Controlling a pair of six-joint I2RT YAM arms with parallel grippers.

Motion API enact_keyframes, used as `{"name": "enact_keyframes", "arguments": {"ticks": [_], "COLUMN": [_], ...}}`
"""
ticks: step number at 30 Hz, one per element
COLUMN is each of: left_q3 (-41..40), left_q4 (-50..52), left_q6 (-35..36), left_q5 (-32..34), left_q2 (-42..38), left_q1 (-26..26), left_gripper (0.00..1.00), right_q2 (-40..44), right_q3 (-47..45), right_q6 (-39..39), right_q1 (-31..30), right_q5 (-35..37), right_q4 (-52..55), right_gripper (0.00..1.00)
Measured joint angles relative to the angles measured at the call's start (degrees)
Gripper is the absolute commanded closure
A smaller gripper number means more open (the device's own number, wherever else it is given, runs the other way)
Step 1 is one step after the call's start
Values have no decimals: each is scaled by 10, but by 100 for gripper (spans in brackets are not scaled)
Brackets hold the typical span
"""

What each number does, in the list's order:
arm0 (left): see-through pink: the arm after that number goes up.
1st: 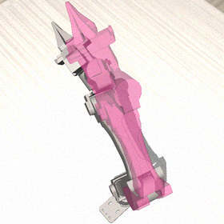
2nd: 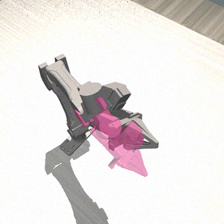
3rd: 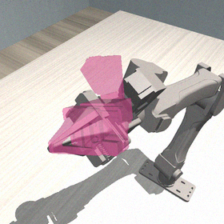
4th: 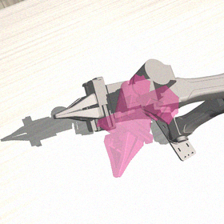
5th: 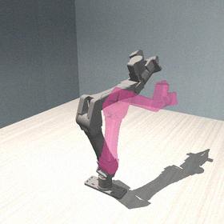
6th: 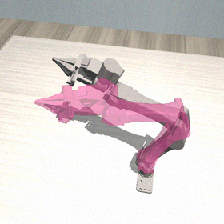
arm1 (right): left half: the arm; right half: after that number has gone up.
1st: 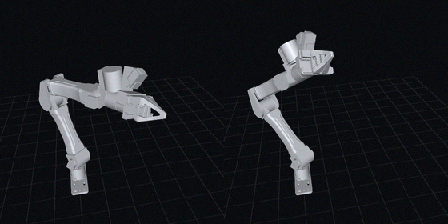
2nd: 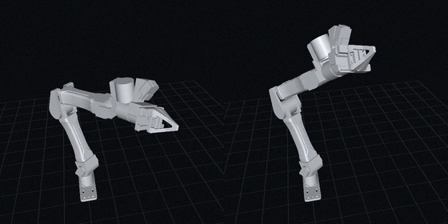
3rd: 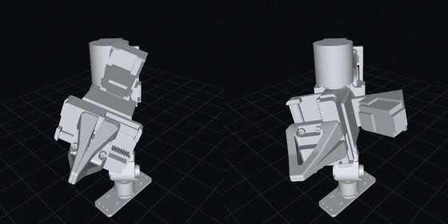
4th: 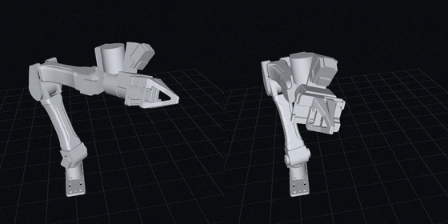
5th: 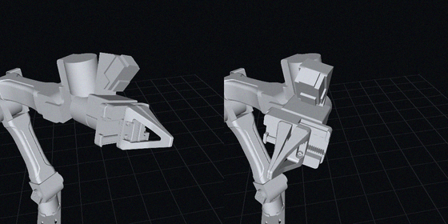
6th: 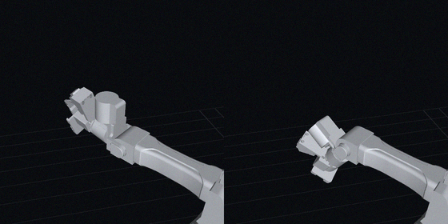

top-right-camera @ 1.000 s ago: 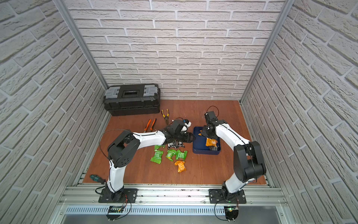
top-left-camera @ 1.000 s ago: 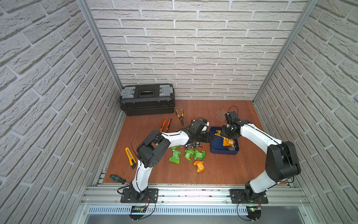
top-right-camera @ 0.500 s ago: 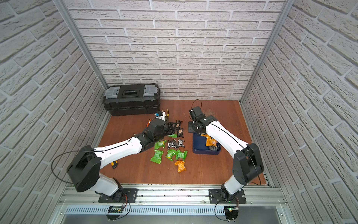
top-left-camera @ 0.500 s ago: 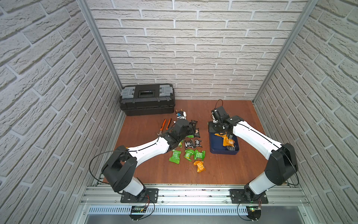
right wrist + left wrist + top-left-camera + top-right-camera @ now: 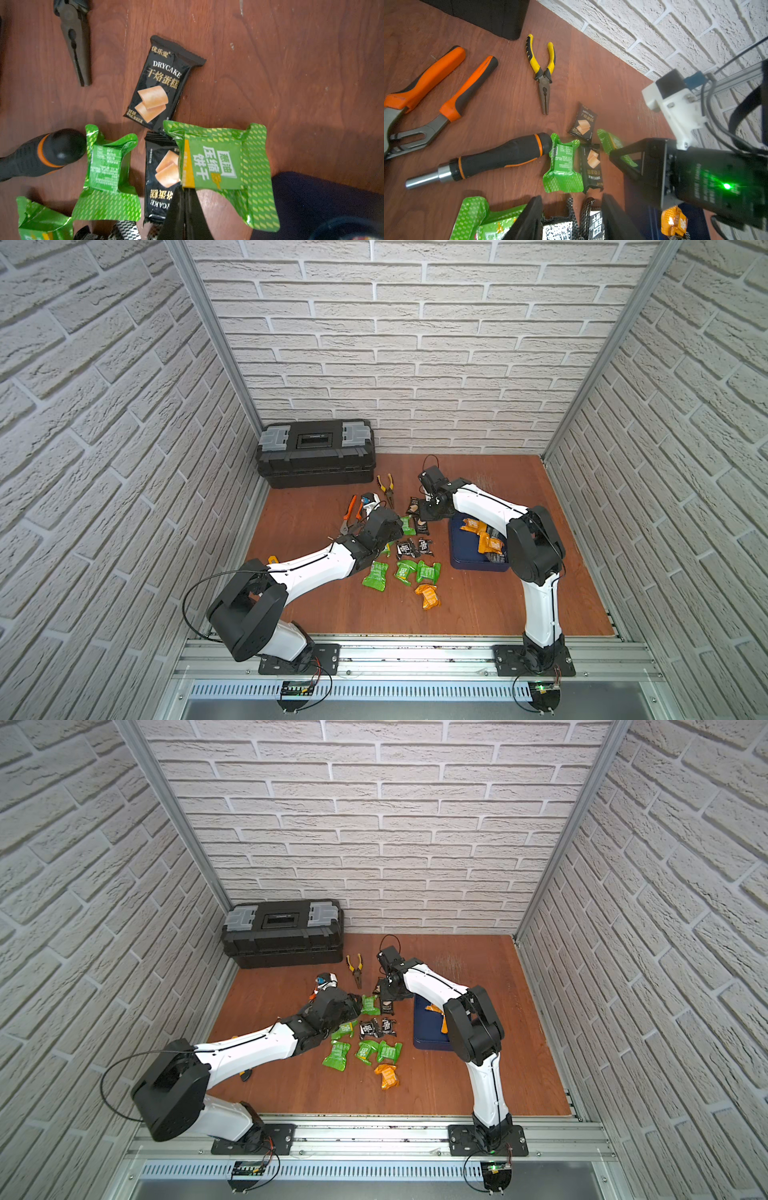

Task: Take the cookies out of the storage box
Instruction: Place the cookie at the center of the board, then pick up the cookie from the storage box.

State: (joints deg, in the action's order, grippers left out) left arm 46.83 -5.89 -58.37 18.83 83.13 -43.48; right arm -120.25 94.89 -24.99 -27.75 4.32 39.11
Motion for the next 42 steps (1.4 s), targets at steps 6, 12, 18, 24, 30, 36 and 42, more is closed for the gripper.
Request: {"name": "enact_keyframes", "arguments": {"ticks": [6, 12, 18, 24, 30, 36, 42], "left_q3": [0, 0, 0, 3, 47, 138, 219], "left_q4": [1, 3, 4, -4, -11, -11, 16], "left_q6": [-4, -4, -4, 2, 31, 81, 120], "left_q5": [2, 2, 1, -20, -73, -157, -224], "left_q2": [0, 0, 0, 19, 85, 161, 227], "left_q1": [0, 0, 0, -2, -16, -21, -28], "left_gripper": [48, 47, 46, 44, 43, 43, 41], "right_q2": [-34, -63, -59, 6, 155, 268, 284], "right_q3": [33, 52, 50, 10, -91, -225, -311], "right_q6": [1, 4, 15, 26, 27, 16, 4], "right_q1": [3, 4, 5, 12, 49, 130, 177], "right_q5": [7, 8, -2, -14, -17, 0, 12], "right_q4": [3, 6, 6, 5, -1, -3, 8], "right_gripper": [97, 73, 52, 50, 51, 48, 35]}}
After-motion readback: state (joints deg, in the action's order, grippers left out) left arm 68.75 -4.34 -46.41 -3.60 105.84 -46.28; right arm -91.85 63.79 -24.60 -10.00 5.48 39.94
